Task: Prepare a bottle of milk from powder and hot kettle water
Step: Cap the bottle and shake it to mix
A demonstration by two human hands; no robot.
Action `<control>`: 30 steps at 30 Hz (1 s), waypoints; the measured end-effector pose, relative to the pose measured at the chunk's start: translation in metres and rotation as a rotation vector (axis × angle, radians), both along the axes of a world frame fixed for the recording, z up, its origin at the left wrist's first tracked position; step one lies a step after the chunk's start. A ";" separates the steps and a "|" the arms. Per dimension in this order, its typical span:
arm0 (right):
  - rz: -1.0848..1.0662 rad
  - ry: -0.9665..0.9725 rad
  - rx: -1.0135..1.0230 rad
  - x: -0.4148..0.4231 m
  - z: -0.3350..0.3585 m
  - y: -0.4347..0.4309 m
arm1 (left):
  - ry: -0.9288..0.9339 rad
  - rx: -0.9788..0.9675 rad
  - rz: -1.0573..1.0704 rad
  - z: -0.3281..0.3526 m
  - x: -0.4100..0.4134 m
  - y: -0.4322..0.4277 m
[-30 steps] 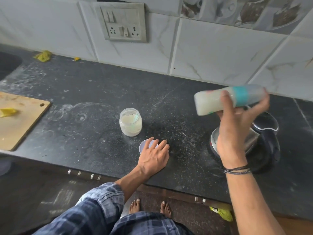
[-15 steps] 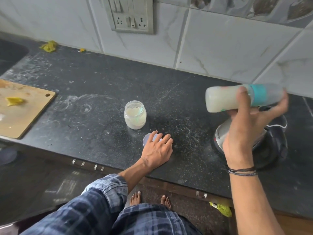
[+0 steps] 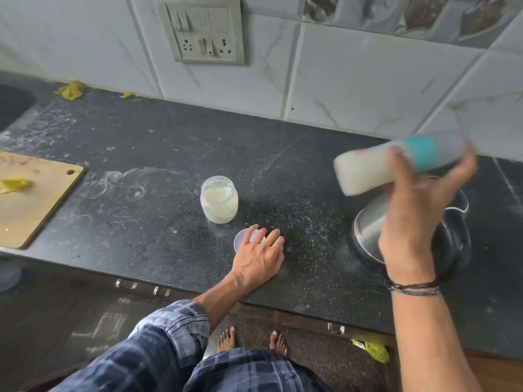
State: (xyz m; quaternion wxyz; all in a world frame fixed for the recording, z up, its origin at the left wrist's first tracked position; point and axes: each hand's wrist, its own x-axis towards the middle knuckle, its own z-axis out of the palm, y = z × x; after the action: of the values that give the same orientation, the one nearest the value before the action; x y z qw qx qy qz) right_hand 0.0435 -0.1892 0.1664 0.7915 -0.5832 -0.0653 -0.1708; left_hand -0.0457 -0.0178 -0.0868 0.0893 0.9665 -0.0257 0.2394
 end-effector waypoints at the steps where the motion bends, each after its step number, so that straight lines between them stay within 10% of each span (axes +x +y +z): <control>1: -0.062 -0.020 0.054 0.004 0.002 -0.002 | 0.002 0.001 0.003 0.000 0.000 0.000; 13: 0.160 0.149 -0.086 -0.006 -0.025 0.014 | 0.008 0.018 -0.006 0.002 -0.002 0.002; 26: -0.111 0.122 0.144 -0.007 -0.023 0.009 | 0.016 0.013 0.005 0.003 0.000 0.001; 30: 0.127 0.132 -0.099 -0.012 -0.028 0.011 | 0.024 0.012 -0.001 0.003 -0.001 0.002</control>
State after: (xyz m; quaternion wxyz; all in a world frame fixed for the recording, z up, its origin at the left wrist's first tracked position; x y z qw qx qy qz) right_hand 0.0316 -0.1785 0.1384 0.7735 -0.6263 -0.0584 -0.0780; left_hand -0.0472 -0.0160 -0.0838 0.0838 0.9698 -0.0265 0.2274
